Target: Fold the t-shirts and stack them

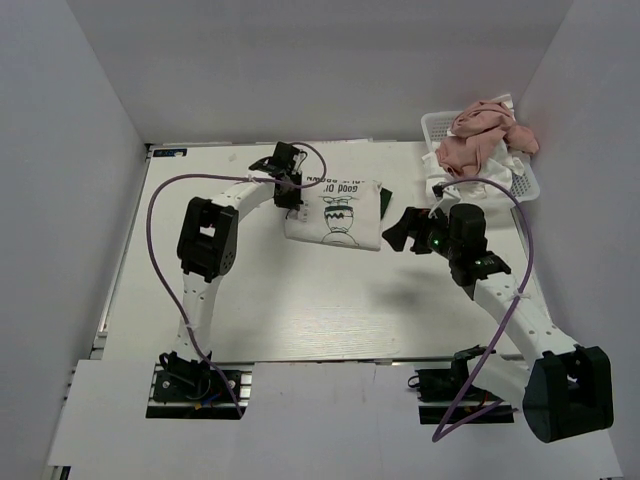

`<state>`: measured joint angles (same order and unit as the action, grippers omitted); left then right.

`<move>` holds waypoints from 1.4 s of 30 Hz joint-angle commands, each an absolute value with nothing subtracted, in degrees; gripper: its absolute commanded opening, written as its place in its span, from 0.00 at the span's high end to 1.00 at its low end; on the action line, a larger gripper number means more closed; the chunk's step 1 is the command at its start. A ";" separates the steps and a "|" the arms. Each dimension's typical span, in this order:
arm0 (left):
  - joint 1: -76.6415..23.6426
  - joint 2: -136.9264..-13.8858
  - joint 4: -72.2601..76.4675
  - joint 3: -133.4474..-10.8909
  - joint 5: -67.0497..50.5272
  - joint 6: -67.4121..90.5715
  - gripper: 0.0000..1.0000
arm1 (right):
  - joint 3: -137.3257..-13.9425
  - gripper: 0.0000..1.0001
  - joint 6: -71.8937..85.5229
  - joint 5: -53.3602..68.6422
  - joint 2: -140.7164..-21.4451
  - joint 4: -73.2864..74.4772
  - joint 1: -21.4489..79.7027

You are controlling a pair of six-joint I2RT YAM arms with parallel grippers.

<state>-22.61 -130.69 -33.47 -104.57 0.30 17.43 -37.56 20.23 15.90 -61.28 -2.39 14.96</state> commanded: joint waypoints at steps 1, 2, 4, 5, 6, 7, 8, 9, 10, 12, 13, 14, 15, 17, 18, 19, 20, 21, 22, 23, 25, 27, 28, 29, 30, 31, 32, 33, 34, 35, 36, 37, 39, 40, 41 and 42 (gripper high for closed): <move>-22.24 -132.62 -36.47 -105.73 -0.09 14.60 0.98 | -36.39 0.10 18.02 13.36 -59.24 -2.37 14.68; -22.24 -132.63 -36.47 -105.73 0.78 14.59 1.00 | -36.39 0.10 17.67 12.40 -58.80 -2.37 14.68; -21.45 -132.63 -36.47 -105.73 4.98 13.11 1.00 | -36.21 0.10 17.14 8.99 -57.93 -1.76 14.68; -21.45 -132.02 -37.52 -106.52 7.36 12.49 1.00 | -36.12 0.10 17.23 7.83 -57.40 -1.15 14.59; -20.84 -131.40 -38.31 -107.13 13.56 11.96 1.00 | -35.78 0.10 17.49 6.26 -57.13 -0.97 14.50; -20.22 -131.40 -38.32 -107.66 16.84 11.95 1.00 | -35.08 0.10 17.49 5.02 -56.43 -1.31 14.59; -20.21 -130.61 -38.32 -107.67 19.14 11.95 1.00 | -34.55 0.10 17.32 4.49 -55.56 -2.45 14.59; -18.65 -130.61 -37.80 -107.67 20.47 8.73 1.00 | -34.45 0.10 17.31 4.13 -55.11 -2.98 14.50; -17.94 -130.61 -37.79 -108.80 23.44 7.57 1.00 | -33.58 0.10 17.49 3.52 -54.59 -3.77 14.50; -16.36 -131.21 -39.10 -110.64 30.02 5.20 1.00 | -33.40 0.10 17.31 2.91 -54.23 -4.13 14.68; -14.61 -132.96 -40.07 -113.87 31.54 4.49 1.00 | -33.14 0.10 17.49 2.38 -54.05 -4.39 14.68; -13.63 -133.94 -40.95 -115.47 32.60 3.53 1.00 | -32.87 0.10 17.66 1.42 -53.97 -5.00 14.68; -12.58 -134.90 -41.48 -116.88 35.13 2.38 1.00 | -32.70 0.10 17.75 0.71 -53.96 -5.01 14.59; -9.50 -136.83 -40.96 -118.82 38.39 -1.13 1.00 | -32.70 0.10 17.49 -2.17 -54.14 -5.01 14.59; -8.45 -136.85 -38.43 -118.83 40.24 -2.45 1.00 | -32.70 0.10 17.49 -2.89 -54.05 -4.84 14.59; -6.35 -137.72 -37.36 -119.35 40.25 -5.42 1.00 | -32.61 0.10 18.01 -3.51 -53.97 -4.83 14.59; -5.37 -138.25 -37.35 -120.40 40.25 -6.49 1.00 | -32.43 0.10 18.37 -4.39 -54.05 -5.10 14.68; -4.49 -139.38 -35.70 -122.24 40.95 -7.72 1.00 | -31.91 0.10 18.63 -4.66 -53.70 -5.97 14.68; -3.61 -139.39 -34.38 -122.78 40.96 -8.95 1.00 | -31.64 0.10 19.07 -4.75 -53.79 -6.67 14.59; -1.95 -140.09 -32.54 -122.78 40.96 -12.18 1.00 | -30.77 0.10 19.25 -4.66 -53.53 -7.55 14.50; -0.45 -141.94 -29.18 -125.23 42.36 -14.23 1.00 | -30.15 0.10 19.42 -4.83 -53.52 -9.66 14.42; 1.75 -144.04 -28.65 -130.92 41.49 -15.56 1.00 | -29.36 0.10 19.69 -6.23 -53.26 -11.42 14.59; 2.28 -145.97 -28.65 -132.61 40.53 -16.51 1.00 | -28.75 0.10 19.60 -6.68 -53.26 -11.86 14.50; 2.89 -146.51 -26.91 -133.32 40.52 -18.44 1.00 | -28.57 0.10 19.60 -6.94 -53.17 -12.65 14.59; 3.77 -146.51 -24.20 -132.37 42.08 -19.68 1.00 | -27.96 0.10 19.77 -7.99 -53.35 -12.92 14.59; 3.78 -146.51 -22.08 -132.36 42.10 -20.64 1.00 | -27.86 0.10 19.78 -8.43 -53.61 -13.27 14.42; 4.48 -147.04 -20.06 -132.36 41.06 -21.26 1.00 | -27.69 0.10 20.04 -8.79 -53.87 -13.53 14.50; 5.00 -147.65 -19.26 -132.36 41.05 -21.88 1.00 | -27.42 0.10 20.21 -9.22 -54.14 -13.80 14.59; 5.01 -147.66 -18.29 -132.36 41.04 -22.67 1.00 | -27.16 0.10 20.39 -9.49 -54.58 -13.97 14.59; 5.53 -148.18 -14.63 -132.36 43.13 -23.37 0.98 | -27.07 0.10 20.48 -9.58 -54.75 -13.97 14.59; 5.54 -148.18 -12.41 -131.67 44.72 -25.03 0.95 | -27.24 0.10 20.22 -9.58 -55.19 -14.06 14.76; 6.06 -149.84 -11.00 -131.66 45.78 -25.66 0.93 | -27.42 0.10 20.13 -10.54 -55.63 -14.06 14.50; 6.06 -150.47 -7.40 -132.71 47.89 -27.33 0.72 | -27.60 0.10 20.04 -11.17 -56.95 -14.06 14.59; 6.06 -151.16 -6.51 -132.71 48.51 -28.03 0.58 | -27.68 0.10 20.30 -11.34 -58.08 -14.24 14.50; 6.06 -151.17 -5.98 -132.71 49.39 -28.04 0.37 | -27.86 0.10 20.48 -10.90 -58.53 -14.41 14.68; 6.06 -151.17 -5.98 -132.71 49.39 -28.04 0.18 | -27.95 0.10 20.48 -10.64 -59.58 -14.41 14.50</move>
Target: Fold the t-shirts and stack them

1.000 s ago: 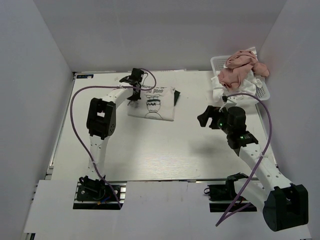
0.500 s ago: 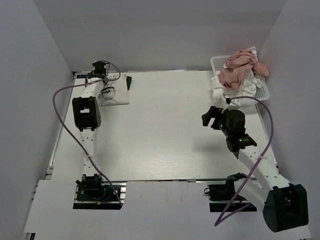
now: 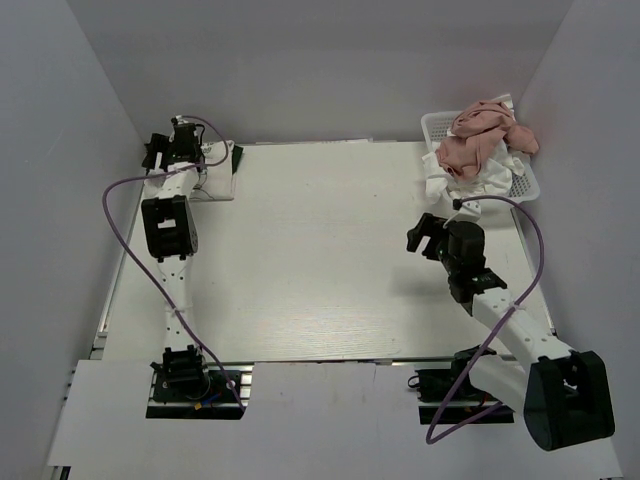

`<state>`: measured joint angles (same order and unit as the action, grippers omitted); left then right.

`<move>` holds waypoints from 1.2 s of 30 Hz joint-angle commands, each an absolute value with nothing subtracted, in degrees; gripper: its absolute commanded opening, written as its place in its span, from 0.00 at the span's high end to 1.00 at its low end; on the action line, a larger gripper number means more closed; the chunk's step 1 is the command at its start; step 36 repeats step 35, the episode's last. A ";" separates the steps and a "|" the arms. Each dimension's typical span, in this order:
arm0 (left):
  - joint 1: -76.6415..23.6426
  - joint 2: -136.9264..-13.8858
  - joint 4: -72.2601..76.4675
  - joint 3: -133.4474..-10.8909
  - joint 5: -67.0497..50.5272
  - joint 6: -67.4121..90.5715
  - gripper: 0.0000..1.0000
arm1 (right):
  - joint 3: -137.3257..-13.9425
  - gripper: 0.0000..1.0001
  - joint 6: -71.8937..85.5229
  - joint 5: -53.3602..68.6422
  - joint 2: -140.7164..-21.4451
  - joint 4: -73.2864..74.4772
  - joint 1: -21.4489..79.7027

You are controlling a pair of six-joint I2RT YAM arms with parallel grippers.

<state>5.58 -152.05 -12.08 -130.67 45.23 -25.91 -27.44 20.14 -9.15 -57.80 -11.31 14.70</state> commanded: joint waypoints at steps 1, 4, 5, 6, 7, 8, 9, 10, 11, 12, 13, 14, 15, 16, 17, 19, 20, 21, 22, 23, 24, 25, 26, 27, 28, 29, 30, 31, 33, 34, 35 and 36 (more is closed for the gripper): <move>6.06 -150.48 -6.67 -132.71 49.39 -27.52 0.03 | -28.12 0.10 20.48 -10.20 -60.55 -14.33 14.59; 5.54 -147.93 -6.68 -130.88 51.23 -26.90 0.00 | -29.00 0.10 20.65 -9.23 -61.96 -13.89 14.50; 4.75 -146.88 -7.72 -129.83 52.37 -25.59 0.00 | -29.26 0.10 21.26 -10.71 -62.22 -13.54 14.59; 4.75 -145.65 -11.48 -129.81 52.38 -23.84 0.00 | -29.44 0.10 21.53 -11.77 -62.92 -13.10 14.76; 4.14 -142.76 -14.91 -129.81 50.38 -18.25 0.00 | -30.05 0.10 22.58 -12.30 -63.02 -12.05 14.42; 3.52 -141.26 -19.12 -130.42 48.71 -14.37 0.00 | -30.41 0.10 23.02 -12.57 -63.10 -11.52 14.68; 3.52 -139.59 -26.29 -130.43 46.26 -11.11 0.00 | -30.58 0.10 23.03 -11.96 -62.76 -11.43 14.50; 3.52 -135.57 -28.89 -130.43 41.53 -5.59 0.00 | -30.50 0.10 23.29 -11.69 -62.84 -11.51 14.41; 2.99 -133.27 -31.18 -129.65 39.57 -3.10 0.00 | -30.50 0.10 24.51 -12.04 -62.41 -10.99 14.68; 2.99 -130.89 -34.77 -128.59 38.25 0.14 0.00 | -31.11 0.10 24.87 -12.22 -62.40 -10.12 14.59; 2.99 -128.35 -36.37 -125.36 33.53 6.18 0.00 | -31.11 0.10 25.31 -12.04 -62.32 -9.67 14.42; 2.99 -123.10 -37.78 -123.24 30.35 9.02 0.00 | -31.20 0.10 26.27 -11.08 -61.88 -8.54 14.50; 2.99 -120.26 -38.40 -120.44 27.10 11.49 0.00 | -31.64 0.10 26.63 -10.29 -61.96 -8.09 14.68; 2.47 -117.54 -38.41 -113.71 20.46 13.69 0.00 | -31.73 0.10 26.98 -9.59 -61.79 -7.74 14.68; 1.68 -114.90 -38.41 -110.16 17.17 17.10 0.00 | -31.73 0.10 28.03 -8.27 -61.09 -7.30 14.59; -0.08 -107.51 -36.58 -99.39 8.73 19.94 0.00 | -31.90 0.10 29.96 -5.64 -60.65 -5.63 14.68; -2.96 -104.97 -35.26 -95.58 5.74 20.65 0.00 | -31.73 0.10 30.58 -4.67 -59.17 -4.93 14.76; -4.82 -99.46 -33.42 -87.53 1.45 20.65 0.00 | -31.29 0.10 31.19 -3.27 -58.54 -4.57 14.68; -6.75 -96.45 -29.48 -83.36 -0.51 20.65 0.00 | -30.77 0.10 31.46 -3.17 -57.93 -4.22 14.68; -10.68 -93.11 -27.18 -79.06 -1.75 21.87 0.00 | -30.50 0.10 31.64 -3.08 -55.40 -3.87 14.68; -12.46 -89.68 -25.16 -70.57 -2.45 23.02 0.00 | -29.45 0.10 32.08 -3.60 -54.76 -3.43 14.68; -13.87 -82.25 -21.13 -66.05 -3.42 24.42 0.00 | -28.83 0.10 32.43 -3.78 -52.84 -3.34 14.68; -16.06 -78.18 -18.48 -61.39 -5.69 27.13 0.00 | -28.31 0.10 33.13 -3.95 -51.08 -3.51 14.59; -16.95 -74.05 -16.11 -52.47 -6.93 28.29 0.00 | -27.52 0.10 33.74 -4.13 -50.19 -3.69 14.59; -17.75 -69.91 -13.65 -48.29 -8.25 29.17 0.00 | -25.07 0.10 34.01 -4.13 -48.27 -4.74 14.76; -19.15 -62.30 -10.06 -41.64 -9.48 30.48 0.00 | -24.27 0.10 34.01 -4.04 -46.86 -5.27 14.68; -19.16 -59.01 -10.02 -39.48 -9.49 30.50 0.00 | -22.52 0.10 34.19 -3.96 -46.06 -6.23 14.68; -19.86 -56.36 -10.02 -37.90 -8.62 31.11 0.00 | -20.41 0.10 34.19 -4.13 -44.58 -7.55 14.68; -19.86 -51.18 -13.52 -36.22 -3.53 31.11 0.00 | -18.03 0.10 34.19 -3.43 -42.81 -10.00 14.59; -19.86 -50.37 -15.01 -36.21 -2.04 31.11 0.00 | -17.15 0.10 33.84 -2.64 -41.85 -10.72 14.50; -19.86 -49.75 -16.94 -36.21 -0.80 31.11 0.00 | -16.88 0.10 33.92 -2.46 -40.62 -10.98 14.76; -19.86 -49.75 -16.94 -36.21 -0.80 31.11 0.00 | -16.88 0.10 33.92 -2.46 -40.62 -10.98 14.76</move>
